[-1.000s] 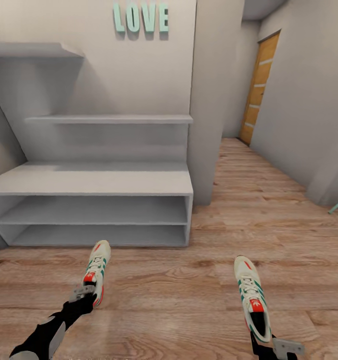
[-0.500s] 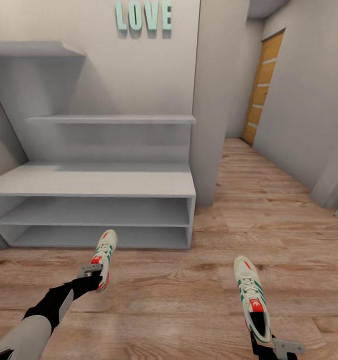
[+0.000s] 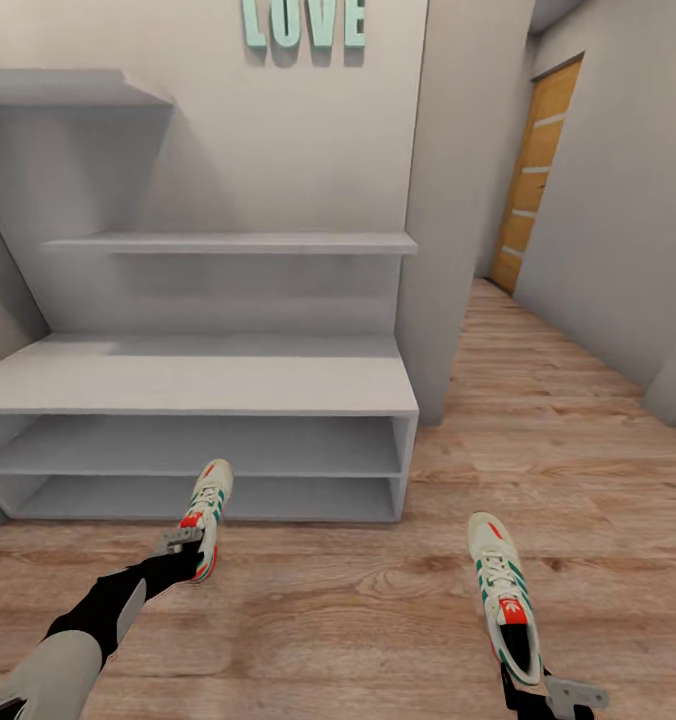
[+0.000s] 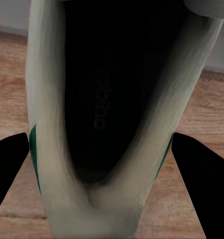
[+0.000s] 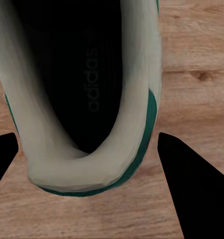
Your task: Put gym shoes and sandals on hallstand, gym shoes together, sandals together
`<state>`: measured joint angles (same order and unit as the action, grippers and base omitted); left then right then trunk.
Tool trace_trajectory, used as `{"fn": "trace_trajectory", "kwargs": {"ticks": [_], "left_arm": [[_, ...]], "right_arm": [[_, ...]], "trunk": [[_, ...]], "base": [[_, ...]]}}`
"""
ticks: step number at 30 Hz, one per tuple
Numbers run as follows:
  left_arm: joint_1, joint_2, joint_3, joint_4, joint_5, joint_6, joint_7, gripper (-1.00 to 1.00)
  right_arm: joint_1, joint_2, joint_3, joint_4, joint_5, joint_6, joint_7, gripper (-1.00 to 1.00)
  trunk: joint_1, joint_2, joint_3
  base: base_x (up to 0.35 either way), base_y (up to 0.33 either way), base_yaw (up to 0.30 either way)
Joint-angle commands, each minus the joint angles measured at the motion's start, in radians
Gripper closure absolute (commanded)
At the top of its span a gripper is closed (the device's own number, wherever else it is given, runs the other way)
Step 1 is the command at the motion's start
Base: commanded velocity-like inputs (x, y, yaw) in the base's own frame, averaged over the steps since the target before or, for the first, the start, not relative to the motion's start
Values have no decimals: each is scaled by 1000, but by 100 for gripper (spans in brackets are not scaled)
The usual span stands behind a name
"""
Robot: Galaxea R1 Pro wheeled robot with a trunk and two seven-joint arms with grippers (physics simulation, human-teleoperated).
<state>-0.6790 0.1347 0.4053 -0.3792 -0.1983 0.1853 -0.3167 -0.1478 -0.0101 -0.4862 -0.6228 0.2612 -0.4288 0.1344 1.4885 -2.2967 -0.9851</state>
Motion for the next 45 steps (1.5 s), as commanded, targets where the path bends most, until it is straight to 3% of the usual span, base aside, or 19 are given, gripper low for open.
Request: {"fn": "trace_trajectory", "kwargs": {"ticks": [1,13,22,33,45], "left_arm": [[-1,-1,9,-2,-9,5,-7,100],[0,-1,7,-3,-9,0,-7,100],[-1,-1,8,-3,-9,0,-7,100],[-1,-1,8,-3,-9,0,-6,100],[0,-1,9,-3,-9,-3,-6,100]], "right_arm": [[-1,1,-8,0,4,-4,10,100],[-1,1,-8,-1,4,-4,10,100],[-1,1,-9,-1,4,-4,10,100],[-1,1,-9,-1,4,-4,10,100],[-1,1,-9,-1,4,-4,10,100]], "trunk": [[0,0,-1],[0,0,-1],[0,0,-1],[0,0,-1],[0,0,-1]], "base": [[273,239,-2],[283,203,-11],[200,-46,-175],[12,-3,-12],[182,0,0]]}}
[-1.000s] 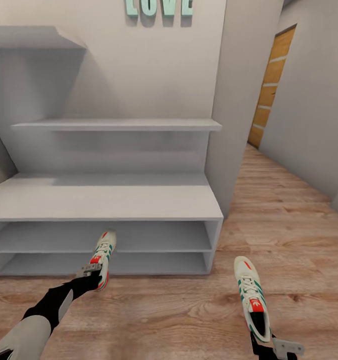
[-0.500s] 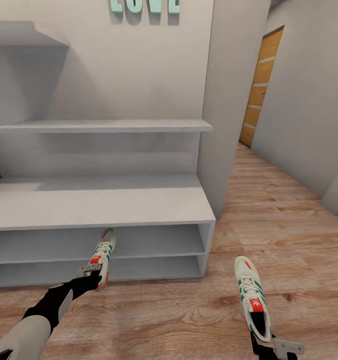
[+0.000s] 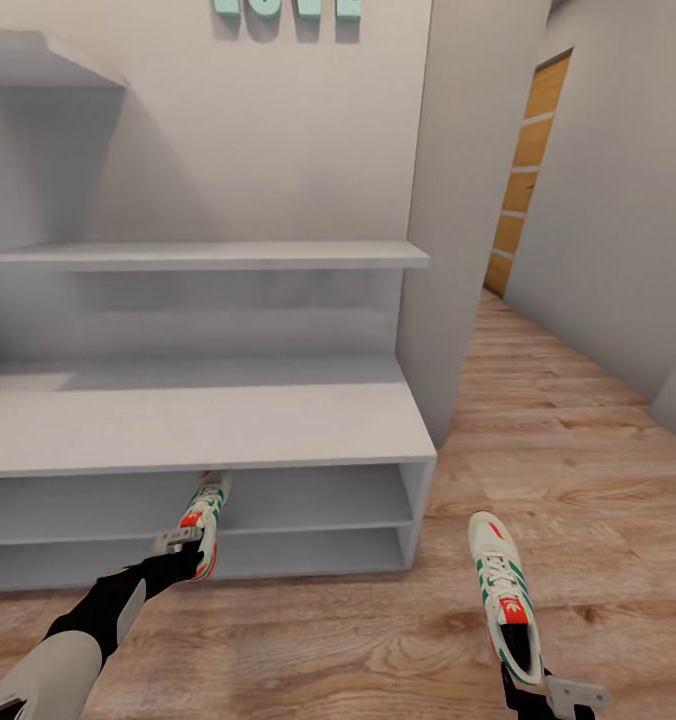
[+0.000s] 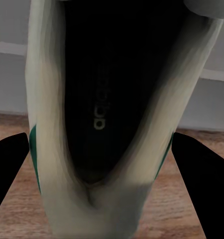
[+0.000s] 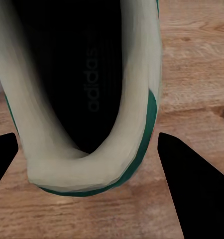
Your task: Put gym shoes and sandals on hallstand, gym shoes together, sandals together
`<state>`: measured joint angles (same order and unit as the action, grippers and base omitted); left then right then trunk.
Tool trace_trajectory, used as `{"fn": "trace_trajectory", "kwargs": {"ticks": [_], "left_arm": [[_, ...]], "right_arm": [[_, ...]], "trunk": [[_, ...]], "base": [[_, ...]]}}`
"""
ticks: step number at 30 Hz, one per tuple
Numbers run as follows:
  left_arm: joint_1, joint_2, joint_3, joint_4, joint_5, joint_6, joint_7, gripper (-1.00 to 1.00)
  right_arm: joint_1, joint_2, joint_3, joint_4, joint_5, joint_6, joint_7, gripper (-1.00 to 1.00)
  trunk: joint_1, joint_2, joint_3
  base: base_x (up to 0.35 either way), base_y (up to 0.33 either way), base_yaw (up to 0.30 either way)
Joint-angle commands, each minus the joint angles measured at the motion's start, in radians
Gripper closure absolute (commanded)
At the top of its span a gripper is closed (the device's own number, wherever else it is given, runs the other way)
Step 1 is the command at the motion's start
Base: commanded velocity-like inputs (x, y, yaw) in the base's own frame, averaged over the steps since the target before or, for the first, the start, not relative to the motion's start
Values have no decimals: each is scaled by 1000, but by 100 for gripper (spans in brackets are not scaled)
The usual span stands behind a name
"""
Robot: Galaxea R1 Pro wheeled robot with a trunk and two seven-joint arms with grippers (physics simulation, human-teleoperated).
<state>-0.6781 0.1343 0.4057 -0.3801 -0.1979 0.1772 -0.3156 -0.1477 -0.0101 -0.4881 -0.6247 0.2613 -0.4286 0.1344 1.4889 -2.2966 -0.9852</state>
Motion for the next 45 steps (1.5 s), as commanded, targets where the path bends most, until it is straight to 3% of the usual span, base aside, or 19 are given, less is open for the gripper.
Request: {"fn": "trace_trajectory", "kwargs": {"ticks": [1,45], "left_arm": [[-1,-1,8,-2,-9,5,-7,100],[0,0,7,-29,-9,6,-7,100]], "right_arm": [[-1,1,-7,0,4,-4,10,100],[-1,1,-7,0,4,-4,10,100]], "trunk": [[0,0,-1],[0,0,-1]], "base": [[30,0,0],[117,0,0]]}}
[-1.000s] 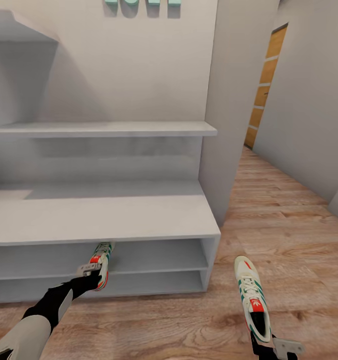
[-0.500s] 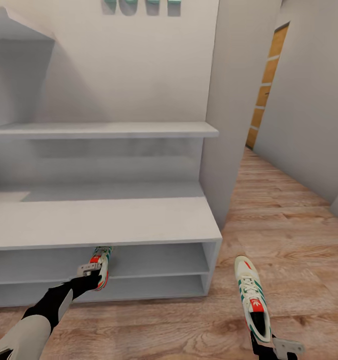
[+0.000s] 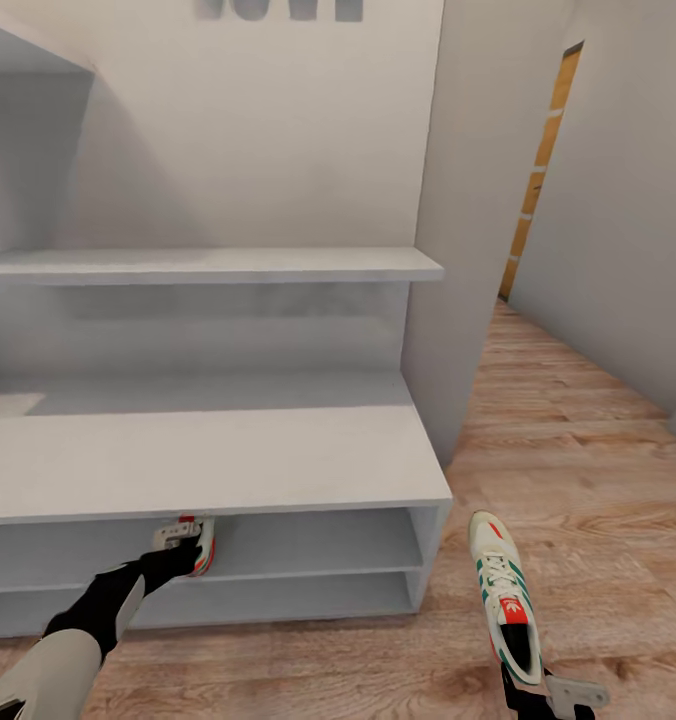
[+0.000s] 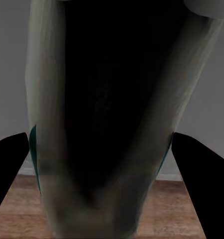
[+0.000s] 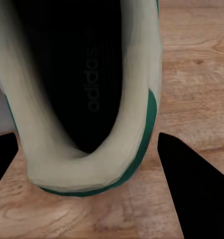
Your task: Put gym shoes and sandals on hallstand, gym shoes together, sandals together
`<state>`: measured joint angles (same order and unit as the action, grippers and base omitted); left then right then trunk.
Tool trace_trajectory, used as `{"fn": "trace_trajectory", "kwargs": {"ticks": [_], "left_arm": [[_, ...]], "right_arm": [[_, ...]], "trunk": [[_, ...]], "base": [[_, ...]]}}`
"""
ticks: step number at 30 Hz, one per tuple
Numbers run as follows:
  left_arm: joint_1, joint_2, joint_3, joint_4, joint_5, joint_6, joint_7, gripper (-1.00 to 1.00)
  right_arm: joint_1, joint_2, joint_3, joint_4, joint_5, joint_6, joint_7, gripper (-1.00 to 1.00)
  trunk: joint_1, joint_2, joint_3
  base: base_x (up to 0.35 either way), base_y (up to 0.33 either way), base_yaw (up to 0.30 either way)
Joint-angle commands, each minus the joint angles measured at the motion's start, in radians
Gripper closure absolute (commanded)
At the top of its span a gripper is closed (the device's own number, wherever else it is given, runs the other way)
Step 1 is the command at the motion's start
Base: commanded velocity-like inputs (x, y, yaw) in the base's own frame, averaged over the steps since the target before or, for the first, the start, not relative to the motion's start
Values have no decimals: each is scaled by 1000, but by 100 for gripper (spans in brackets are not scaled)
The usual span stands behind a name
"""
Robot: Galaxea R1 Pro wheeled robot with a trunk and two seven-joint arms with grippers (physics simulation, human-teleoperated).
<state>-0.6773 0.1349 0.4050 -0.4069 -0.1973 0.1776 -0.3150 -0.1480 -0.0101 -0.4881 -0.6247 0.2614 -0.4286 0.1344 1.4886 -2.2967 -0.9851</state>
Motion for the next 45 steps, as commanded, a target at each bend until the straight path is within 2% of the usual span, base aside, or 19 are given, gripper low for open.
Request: {"fn": "trace_trajectory", "kwargs": {"ticks": [1,16,24,45], "left_arm": [[1,-1,8,-11,-10,6,-7,100],[2,-1,6,-37,-11,16,-9,100],[2,0,6,-37,-11,17,-9,100],[2,-1,5,-36,-11,10,-9,100]], "right_arm": [[-1,1,-7,0,4,-4,10,100],[-1,1,-7,0,4,-4,9,100],[-1,1,-7,0,4,-4,9,100],[-1,1,-7,0,4,-4,10,100]], "trunk": [[0,0,-1],[0,0,-1],[31,-56,-26],[31,-56,-26]], "base": [[136,0,0],[16,0,0],[0,0,0],[13,0,0]]}}
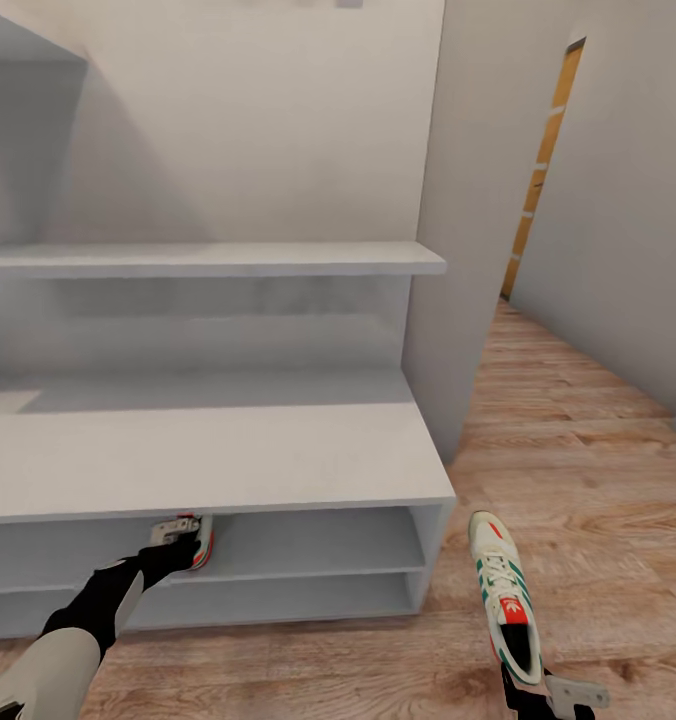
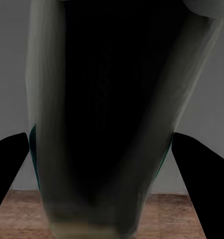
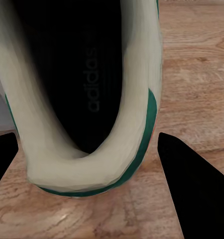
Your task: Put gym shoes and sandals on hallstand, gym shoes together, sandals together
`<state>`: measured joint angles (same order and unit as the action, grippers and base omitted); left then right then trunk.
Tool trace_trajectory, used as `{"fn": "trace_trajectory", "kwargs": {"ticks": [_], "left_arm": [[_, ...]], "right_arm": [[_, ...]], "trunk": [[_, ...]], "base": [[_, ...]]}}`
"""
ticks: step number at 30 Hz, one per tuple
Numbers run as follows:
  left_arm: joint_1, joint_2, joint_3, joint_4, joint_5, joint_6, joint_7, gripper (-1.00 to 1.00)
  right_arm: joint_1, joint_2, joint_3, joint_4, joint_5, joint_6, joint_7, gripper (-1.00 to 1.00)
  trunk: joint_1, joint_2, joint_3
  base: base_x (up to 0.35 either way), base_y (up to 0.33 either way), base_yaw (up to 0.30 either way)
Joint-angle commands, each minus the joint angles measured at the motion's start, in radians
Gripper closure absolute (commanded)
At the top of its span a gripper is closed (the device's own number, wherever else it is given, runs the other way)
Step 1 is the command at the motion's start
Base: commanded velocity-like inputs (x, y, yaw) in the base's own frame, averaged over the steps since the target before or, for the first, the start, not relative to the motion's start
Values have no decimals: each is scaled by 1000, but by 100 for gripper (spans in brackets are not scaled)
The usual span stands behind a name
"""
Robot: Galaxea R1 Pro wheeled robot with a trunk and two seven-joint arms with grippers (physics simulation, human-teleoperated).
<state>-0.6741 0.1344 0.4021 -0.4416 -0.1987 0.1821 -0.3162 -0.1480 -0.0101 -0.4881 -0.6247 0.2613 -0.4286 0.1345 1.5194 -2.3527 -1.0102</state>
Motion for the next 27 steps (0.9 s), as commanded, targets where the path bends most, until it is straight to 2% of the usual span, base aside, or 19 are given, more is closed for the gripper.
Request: {"fn": "trace_trajectory", "kwargs": {"ticks": [1,26,27], "left_arm": [[-1,-1,8,-2,-10,5,-7,100],[-1,-1,8,-2,-10,4,-9,100],[-1,0,8,-2,-10,4,-10,-100]], "right_arm": [[-1,1,-7,0,4,-4,10,100],[-1,1,-7,0,4,-4,10,100],[-1,1,-7,0,4,-4,10,100]], "trunk": [[0,0,-1],[0,0,-1],[0,0,-1]], "base": [[232,0,0],[48,0,0],[5,0,0]]}}
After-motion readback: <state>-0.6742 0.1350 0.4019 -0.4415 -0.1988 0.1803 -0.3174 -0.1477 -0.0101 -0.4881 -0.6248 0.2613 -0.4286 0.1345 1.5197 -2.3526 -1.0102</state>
